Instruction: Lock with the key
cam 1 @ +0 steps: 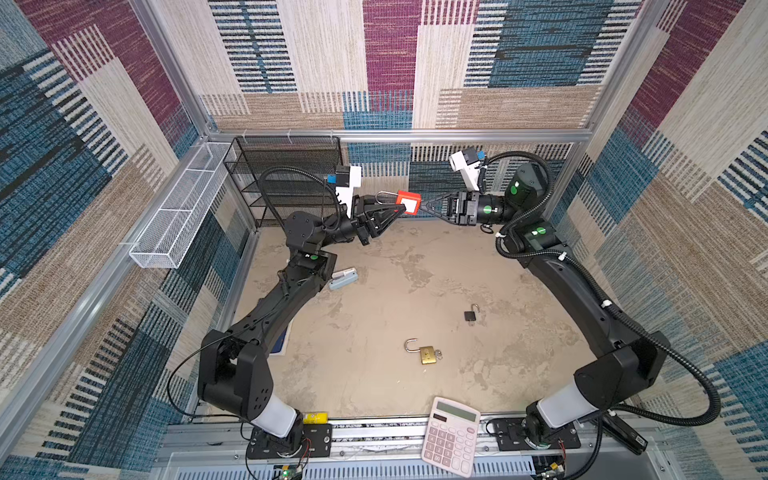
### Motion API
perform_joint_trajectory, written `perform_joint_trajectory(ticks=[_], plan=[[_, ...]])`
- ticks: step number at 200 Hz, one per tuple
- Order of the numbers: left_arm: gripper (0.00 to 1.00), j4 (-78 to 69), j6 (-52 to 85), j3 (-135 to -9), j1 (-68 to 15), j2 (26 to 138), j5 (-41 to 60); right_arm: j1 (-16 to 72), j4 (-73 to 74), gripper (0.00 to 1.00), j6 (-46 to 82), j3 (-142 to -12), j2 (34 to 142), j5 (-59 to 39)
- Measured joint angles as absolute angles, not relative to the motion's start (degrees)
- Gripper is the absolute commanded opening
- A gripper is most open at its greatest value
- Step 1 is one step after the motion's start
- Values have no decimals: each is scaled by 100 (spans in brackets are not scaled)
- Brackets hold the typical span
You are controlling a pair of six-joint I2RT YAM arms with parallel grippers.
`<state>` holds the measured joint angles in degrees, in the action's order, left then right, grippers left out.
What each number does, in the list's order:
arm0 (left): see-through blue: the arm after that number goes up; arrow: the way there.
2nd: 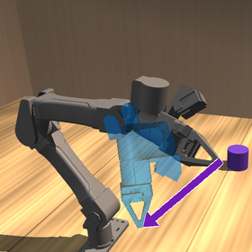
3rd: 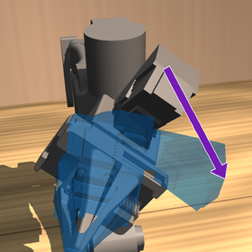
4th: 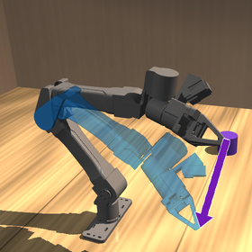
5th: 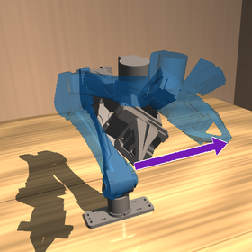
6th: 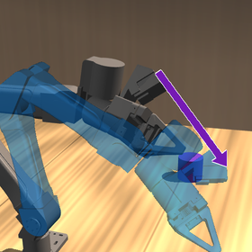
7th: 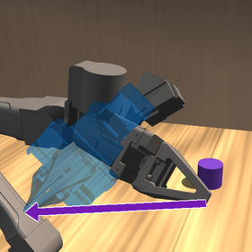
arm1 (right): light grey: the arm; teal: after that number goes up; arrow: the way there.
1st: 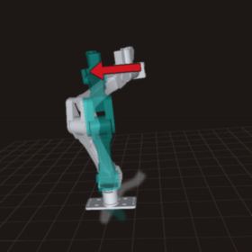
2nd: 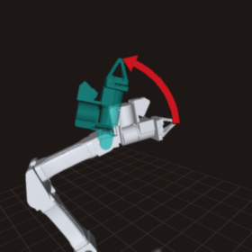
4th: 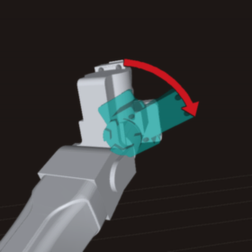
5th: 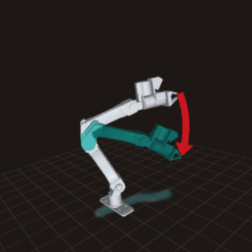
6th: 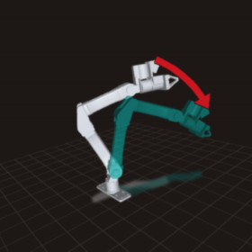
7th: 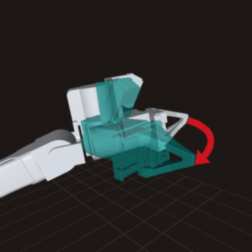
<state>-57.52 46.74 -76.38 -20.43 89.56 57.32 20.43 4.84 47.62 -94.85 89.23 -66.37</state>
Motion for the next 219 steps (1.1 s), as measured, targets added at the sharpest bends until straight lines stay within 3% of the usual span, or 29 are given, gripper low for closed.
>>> perform_joint_trajectory(ticks=[45, 89, 219], plan=[[0, -5739, 4674, -7640, -2043, 8958, 5736, 2043, 593, 14, 4652, -9371, 8871, -6595], [0, -5662, 4678, -7647, -2069, 8956, 5861, 2056, 834, 0, 4307, -8862, 8468, -6198], [0, -5140, 4930, -7778, -2071, 8833, 5929, 2086, 2182, 0, 2681, -7258, 7373, -5109]])
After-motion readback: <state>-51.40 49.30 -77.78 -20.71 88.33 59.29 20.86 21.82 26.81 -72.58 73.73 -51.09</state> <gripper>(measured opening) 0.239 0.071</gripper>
